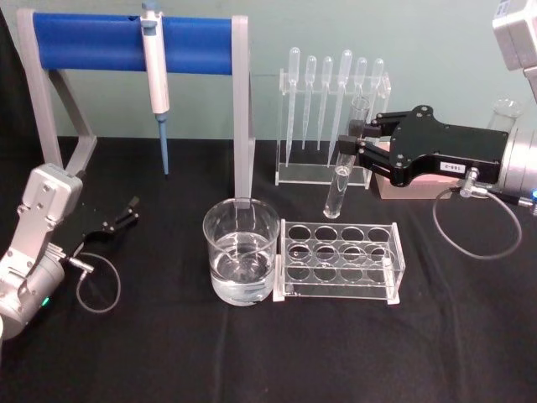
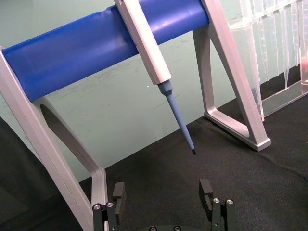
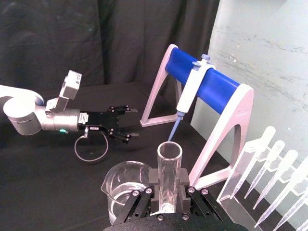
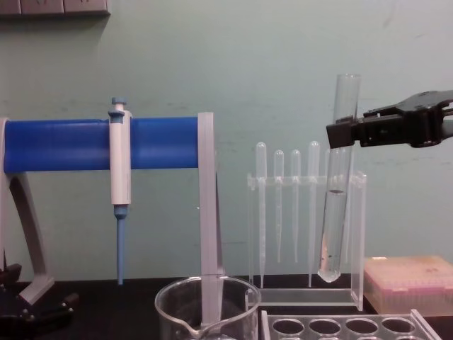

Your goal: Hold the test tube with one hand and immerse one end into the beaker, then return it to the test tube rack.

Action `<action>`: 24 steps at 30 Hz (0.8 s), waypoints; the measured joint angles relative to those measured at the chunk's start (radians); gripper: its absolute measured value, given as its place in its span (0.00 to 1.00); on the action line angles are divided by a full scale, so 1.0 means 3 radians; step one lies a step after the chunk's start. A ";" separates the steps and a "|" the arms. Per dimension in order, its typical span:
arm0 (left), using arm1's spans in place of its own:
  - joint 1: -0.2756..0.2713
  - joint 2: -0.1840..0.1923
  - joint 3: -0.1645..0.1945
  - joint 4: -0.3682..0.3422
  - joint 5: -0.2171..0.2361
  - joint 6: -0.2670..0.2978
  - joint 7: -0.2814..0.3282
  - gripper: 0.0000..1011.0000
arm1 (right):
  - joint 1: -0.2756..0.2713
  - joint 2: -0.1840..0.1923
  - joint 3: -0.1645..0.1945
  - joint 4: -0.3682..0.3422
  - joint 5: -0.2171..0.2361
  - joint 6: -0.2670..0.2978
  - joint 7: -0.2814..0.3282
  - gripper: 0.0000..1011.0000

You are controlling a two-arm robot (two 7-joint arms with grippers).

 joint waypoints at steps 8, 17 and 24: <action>0.0000 0.0000 0.0000 0.0000 0.0000 0.0000 0.0000 0.99 | 0.0000 -0.0001 0.0001 0.0000 0.0000 -0.0001 0.0000 0.24; 0.0000 0.0000 0.0000 0.0000 0.0000 0.0000 0.0000 0.99 | 0.0000 -0.0001 0.0001 0.0000 0.0000 -0.0001 0.0000 0.24; 0.0000 0.0000 0.0000 0.0000 0.0000 0.0000 0.0000 0.99 | 0.0000 -0.0001 0.0001 0.0000 0.0000 -0.0001 0.0000 0.24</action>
